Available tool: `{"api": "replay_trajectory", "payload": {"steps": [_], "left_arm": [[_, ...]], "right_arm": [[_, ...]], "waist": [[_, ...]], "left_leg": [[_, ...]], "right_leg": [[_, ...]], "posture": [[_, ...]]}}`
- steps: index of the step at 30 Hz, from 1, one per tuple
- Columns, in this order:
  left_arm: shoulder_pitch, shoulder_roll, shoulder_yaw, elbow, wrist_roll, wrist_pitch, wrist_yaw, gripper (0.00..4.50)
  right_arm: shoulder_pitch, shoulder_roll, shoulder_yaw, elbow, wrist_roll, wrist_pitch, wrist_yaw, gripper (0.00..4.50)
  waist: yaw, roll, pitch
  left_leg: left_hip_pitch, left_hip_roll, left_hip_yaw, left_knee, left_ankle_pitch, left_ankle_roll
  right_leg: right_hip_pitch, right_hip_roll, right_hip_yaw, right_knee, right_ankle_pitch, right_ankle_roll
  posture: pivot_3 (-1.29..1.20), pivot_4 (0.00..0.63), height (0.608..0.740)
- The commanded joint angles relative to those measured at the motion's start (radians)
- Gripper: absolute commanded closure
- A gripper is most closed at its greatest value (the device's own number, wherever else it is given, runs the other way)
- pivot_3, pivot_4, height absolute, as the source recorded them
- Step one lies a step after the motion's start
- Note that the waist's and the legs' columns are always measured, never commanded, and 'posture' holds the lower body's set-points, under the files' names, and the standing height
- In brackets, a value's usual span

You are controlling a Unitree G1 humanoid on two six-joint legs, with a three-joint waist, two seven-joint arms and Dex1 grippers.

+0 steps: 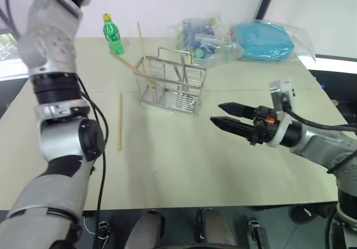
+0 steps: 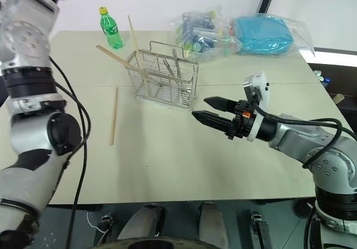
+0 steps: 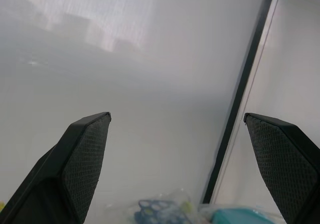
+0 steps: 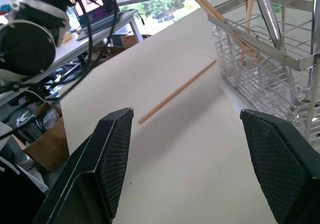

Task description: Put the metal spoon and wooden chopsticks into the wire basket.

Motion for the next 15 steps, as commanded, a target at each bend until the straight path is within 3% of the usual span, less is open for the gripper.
{"api": "replay_trajectory", "payload": {"steps": [1, 8, 11, 15], "left_arm": [[-0.108, 0.122, 0.0, 0.03, 0.015, 0.136, 0.017, 0.01], [-0.141, 0.324, -0.05, 0.162, 0.114, 0.424, 0.08, 0.01], [-0.074, 0.374, -0.1, 0.136, 0.165, 0.583, 0.105, 0.01], [0.077, 0.359, -0.109, 0.026, 0.17, 0.851, 0.128, 0.01]], "right_arm": [[-0.019, 0.002, 0.002, -0.002, -0.02, -0.029, 0.03, 0.96], [-0.033, 0.002, 0.026, 0.024, -0.065, -0.039, 0.084, 0.96], [-0.041, -0.002, 0.031, 0.038, -0.078, -0.037, 0.105, 0.96], [-0.054, -0.005, 0.035, 0.05, -0.076, -0.02, 0.12, 0.96]], "waist": [[-0.004, 0.0, 0.0], [-0.017, 0.001, 0.0], [-0.021, 0.001, 0.0], [-0.021, 0.001, 0.001]], "left_leg": [[0.0, 0.0, 0.0, 0.0, 0.0, 0.0], [0.002, 0.0, -0.001, -0.001, 0.0, 0.0], [0.002, 0.0, -0.001, -0.001, 0.0, 0.0], [0.001, 0.0, -0.001, -0.001, 0.0, 0.0]], "right_leg": [[0.0, 0.0, 0.0, 0.0, 0.0, 0.0], [0.0, 0.001, 0.0, 0.001, -0.001, 0.001], [0.0, 0.001, 0.0, 0.001, -0.001, 0.001], [0.0, 0.001, 0.0, 0.003, -0.001, 0.001]], "posture": [[0.0, 0.15, 0.709], [0.0, 0.15, 0.709], [0.0, 0.15, 0.709], [0.0, 0.15, 0.709]]}}
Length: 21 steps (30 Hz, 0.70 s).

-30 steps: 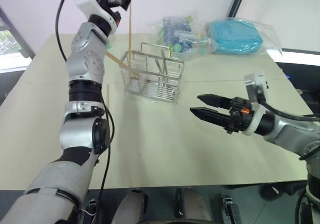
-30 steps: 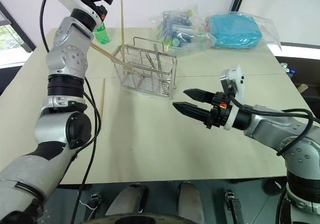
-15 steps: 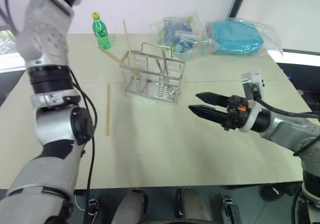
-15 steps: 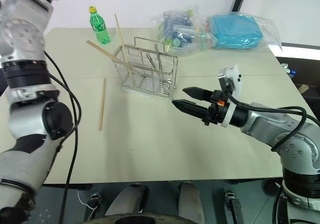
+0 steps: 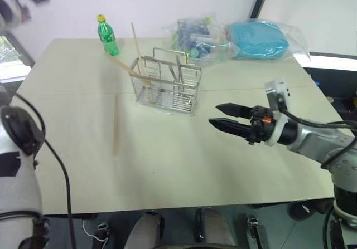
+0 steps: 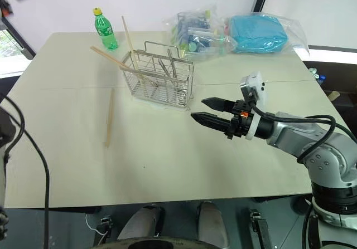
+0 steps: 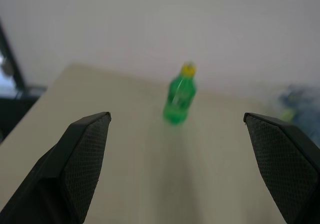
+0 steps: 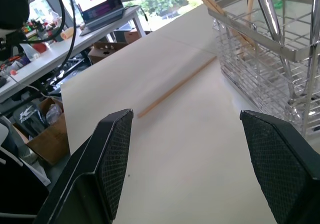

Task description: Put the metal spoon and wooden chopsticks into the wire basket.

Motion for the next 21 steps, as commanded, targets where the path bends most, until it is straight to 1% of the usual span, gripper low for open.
{"api": "replay_trajectory", "payload": {"steps": [1, 5, 7, 10, 14, 18, 21], "left_arm": [[0.085, -0.028, 0.013, -0.125, 0.009, 0.188, 0.032, 0.01], [0.227, -0.156, 0.073, -0.257, 0.029, 0.313, 0.09, 0.01], [0.292, -0.225, 0.08, -0.304, 0.038, 0.344, 0.104, 0.01], [0.341, -0.314, 0.094, -0.315, 0.05, 0.351, 0.113, 0.01], [0.347, -0.386, 0.073, -0.237, 0.079, 0.282, 0.12, 0.01], [0.332, -0.412, 0.037, -0.134, 0.103, 0.201, 0.105, 0.01], [0.318, -0.424, 0.004, -0.052, 0.115, 0.148, 0.081, 0.01]], "right_arm": [[-0.028, -0.007, -0.009, -0.006, 0.01, 0.003, 0.018, 0.96], [-0.027, -0.011, -0.003, -0.012, 0.011, 0.016, 0.025, 0.96], [-0.029, -0.012, -0.007, -0.016, 0.016, 0.023, 0.022, 0.96], [-0.027, -0.011, -0.015, -0.026, 0.027, 0.032, 0.012, 0.96], [-0.005, -0.014, -0.028, -0.046, 0.042, 0.037, -0.004, 0.96], [0.018, -0.021, -0.044, -0.073, 0.062, 0.042, -0.016, 0.96], [0.03, -0.027, -0.056, -0.084, 0.076, 0.045, -0.024, 0.96]], "waist": [[0.0, 0.0, 0.0], [0.003, -0.001, 0.0], [0.003, -0.001, 0.0], [0.003, -0.001, 0.0], [0.006, -0.001, 0.0], [0.01, -0.001, -0.001], [0.023, -0.001, -0.001]], "left_leg": [[0.0, 0.0, 0.0, 0.0, 0.0, 0.0], [-0.002, 0.0, -0.001, 0.001, 0.002, -0.003], [-0.002, 0.0, 0.0, 0.001, 0.003, -0.005], [-0.001, 0.0, 0.0, 0.0, 0.003, -0.006], [-0.002, 0.0, 0.0, 0.001, 0.003, -0.006], [-0.001, 0.0, 0.001, 0.0, 0.003, -0.006], [-0.001, 0.0, 0.002, 0.0, 0.003, -0.006]], "right_leg": [[0.0, 0.0, 0.0, 0.0, 0.0, 0.0], [0.0, 0.0, 0.0, 0.0, 0.0, 0.0], [0.0, -0.001, 0.0, 0.0, 0.0, 0.0], [-0.001, -0.001, 0.0, -0.001, 0.0, 0.0], [-0.001, -0.001, 0.0, -0.002, 0.0, 0.0], [-0.001, -0.002, 0.0, -0.002, 0.0, 0.0], [-0.001, -0.002, 0.0, -0.002, 0.0, 0.0]], "posture": [[0.0, 0.15, 0.709], [0.0, 0.15, 0.709], [0.0, 0.15, 0.709], [0.0, 0.15, 0.709], [0.0, 0.15, 0.709], [0.0, 0.15, 0.709], [0.0, 0.15, 0.709]]}}
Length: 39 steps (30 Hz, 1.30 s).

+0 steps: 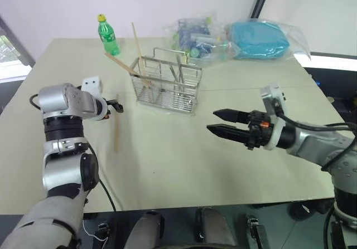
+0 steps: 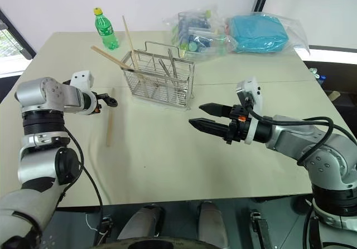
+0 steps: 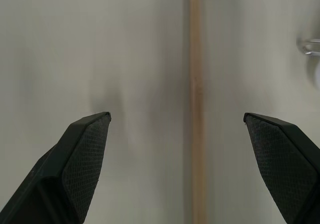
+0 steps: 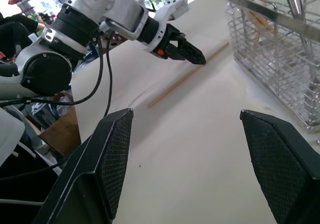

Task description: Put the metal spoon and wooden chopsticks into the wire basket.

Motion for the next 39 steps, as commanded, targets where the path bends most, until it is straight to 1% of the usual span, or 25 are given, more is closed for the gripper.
{"api": "replay_trajectory", "payload": {"steps": [1, 6, 8, 13, 23, 27, 28, 30, 32, 33, 35, 36, 39], "left_arm": [[-0.041, -0.003, -0.029, 0.072, 0.015, -0.068, -0.029, 0.01], [-0.066, -0.011, -0.054, 0.175, 0.02, -0.125, -0.072, 0.01], [-0.077, -0.014, -0.088, 0.195, 0.019, -0.145, -0.116, 0.01], [-0.099, -0.001, -0.107, 0.171, 0.031, -0.136, -0.121, 0.01], [-0.146, -0.014, -0.09, 0.259, 0.039, -0.188, -0.121, 0.01], [-0.157, -0.016, -0.09, 0.369, 0.054, -0.269, -0.121, 0.01], [-0.161, -0.016, -0.082, 0.392, 0.053, -0.28, -0.113, 0.55], [-0.171, -0.015, -0.067, 0.426, 0.05, -0.295, -0.102, 1.37], [-0.179, -0.012, -0.068, 0.447, 0.054, -0.311, -0.104, 2.45], [-0.183, -0.011, -0.068, 0.455, 0.055, -0.316, -0.105, 2.91], [-0.191, -0.009, -0.066, 0.468, 0.057, -0.323, -0.104, 4.03], [-0.195, -0.007, -0.064, 0.475, 0.057, -0.328, -0.103, 4.45], [-0.204, 0.001, -0.056, 0.491, 0.058, -0.34, -0.096, 4.45]], "right_arm": [[0.002, -0.015, -0.042, -0.042, 0.035, -0.005, -0.008, 0.96], [0.017, -0.019, -0.049, -0.053, 0.041, -0.008, -0.017, 0.96], [0.021, -0.02, -0.05, -0.055, 0.043, -0.011, -0.021, 0.96], [0.021, -0.017, -0.048, -0.05, 0.039, -0.017, -0.027, 0.96], [-0.016, 0.003, -0.015, -0.015, 0.014, -0.025, -0.015, 0.96], [-0.034, 0.012, -0.001, -0.002, -0.003, -0.03, -0.01, 0.96], [-0.035, 0.013, -0.001, -0.001, -0.004, -0.029, -0.008, 0.96], [-0.037, 0.014, -0.003, 0.001, -0.007, -0.028, -0.005, 0.96], [-0.037, 0.014, -0.004, 0.004, -0.01, -0.028, -0.002, 0.96], [-0.037, 0.013, -0.004, 0.005, -0.011, -0.028, -0.001, 0.96], [-0.039, 0.015, -0.005, 0.007, -0.012, -0.028, -0.001, 0.96], [-0.04, 0.017, -0.004, 0.008, -0.013, -0.029, -0.001, 0.96], [-0.046, 0.023, -0.001, 0.011, -0.018, -0.031, -0.001, 0.96]], "waist": [[0.005, 0.0, 0.0], [0.008, 0.001, -0.001], [0.008, 0.003, -0.002], [0.007, 0.003, -0.003], [0.004, 0.003, -0.003], [0.005, 0.003, -0.003], [0.006, 0.003, -0.003], [0.006, 0.003, -0.003], [0.007, 0.003, -0.003], [0.008, 0.003, -0.003], [0.01, 0.003, -0.003], [0.01, 0.003, -0.003], [0.007, 0.003, -0.003]], "left_leg": [[0.0, 0.0, 0.0, 0.0, 0.0, 0.0], [0.001, 0.0, 0.0, 0.001, -0.002, 0.003], [0.002, 0.0, 0.0, 0.001, -0.003, 0.005], [0.001, -0.001, -0.001, 0.001, -0.003, 0.005], [0.001, -0.001, -0.001, 0.001, -0.003, 0.005], [0.001, -0.001, -0.001, 0.001, -0.003, 0.005], [0.001, -0.001, -0.001, 0.001, -0.003, 0.005], [0.001, -0.001, 0.0, 0.001, -0.003, 0.005], [0.001, -0.001, -0.001, 0.001, -0.003, 0.005], [0.001, -0.001, -0.001, 0.001, -0.003, 0.005], [0.001, -0.001, -0.001, 0.001, -0.003, 0.005], [0.001, -0.001, -0.001, 0.001, -0.003, 0.005], [0.001, -0.001, -0.001, 0.001, -0.003, 0.005]], "right_leg": [[0.001, 0.0, 0.0, 0.0, 0.0, 0.0], [0.002, 0.0, 0.0, 0.0, 0.0, 0.0], [0.003, 0.0, 0.0, 0.0, 0.0, 0.0], [0.003, 0.0, 0.0, 0.0, 0.0, 0.0], [0.002, 0.0, 0.0, 0.0, 0.0, 0.0], [0.002, 0.0, 0.0, 0.0, 0.0, 0.0], [0.002, 0.0, 0.0, 0.0, 0.0, 0.0], [0.002, 0.0, 0.0, 0.0, 0.0, 0.0], [0.002, 0.0, 0.0, 0.0, 0.0, 0.0], [0.002, 0.0, 0.0, 0.0, 0.0, 0.0], [0.002, 0.0, 0.0, 0.0, 0.0, 0.0], [0.002, -0.001, 0.0, 0.0, 0.0, 0.0], [0.002, -0.001, 0.0, 0.0, 0.0, 0.0]], "posture": [[0.0, 0.15, 0.709], [0.0, 0.15, 0.709], [0.0, 0.15, 0.709], [0.0, 0.15, 0.709], [0.0, 0.15, 0.709], [0.0, 0.15, 0.709], [0.0, 0.15, 0.709], [0.0, 0.15, 0.709], [0.0, 0.15, 0.709], [0.0, 0.15, 0.709], [0.0, 0.15, 0.709], [0.0, 0.15, 0.709], [0.0, 0.15, 0.709]]}}
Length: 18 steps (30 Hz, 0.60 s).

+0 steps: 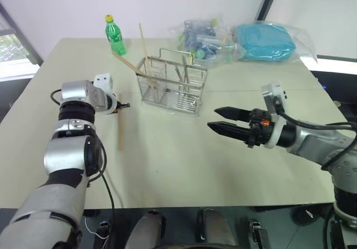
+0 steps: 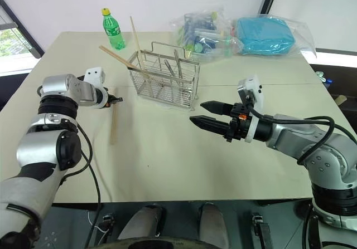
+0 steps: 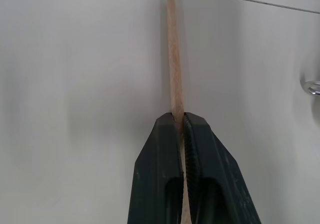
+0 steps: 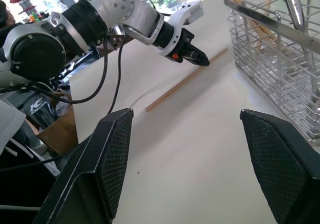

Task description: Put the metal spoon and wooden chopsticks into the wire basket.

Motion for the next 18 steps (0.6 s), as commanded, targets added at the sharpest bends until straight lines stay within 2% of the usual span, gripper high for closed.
{"api": "replay_trajectory", "payload": {"steps": [1, 7, 18], "left_arm": [[-0.021, 0.002, 0.017, 0.022, -0.004, -0.01, 0.001, 4.45], [-0.006, 0.031, 0.051, -0.018, -0.01, -0.025, 0.024, 4.45], [0.054, 0.102, 0.152, -0.243, -0.05, -0.038, 0.064, 4.45]], "right_arm": [[-0.023, 0.008, -0.009, -0.007, 0.001, -0.019, 0.006, 0.96], [-0.027, 0.0, -0.016, -0.005, 0.008, -0.013, 0.012, 0.96], [-0.074, -0.02, 0.0, 0.037, -0.034, -0.017, 0.07, 0.96]], "waist": [[-0.003, 0.0, 0.0], [-0.005, 0.0, 0.0], [-0.006, 0.0, 0.0]], "left_leg": [[0.0, 0.0, 0.0, 0.0, 0.0, 0.0], [0.0, 0.0, 0.0, 0.0, 0.0, 0.0], [-0.001, 0.001, 0.0, -0.001, 0.002, -0.004]], "right_leg": [[0.0, 0.0, 0.0, 0.0, 0.0, 0.0], [0.0, 0.0, 0.0, 0.0, 0.0, 0.0], [-0.002, 0.0, 0.0, 0.0, 0.0, 0.0]], "posture": [[0.0, 0.15, 0.709], [0.0, 0.15, 0.709], [0.0, 0.15, 0.709]]}}
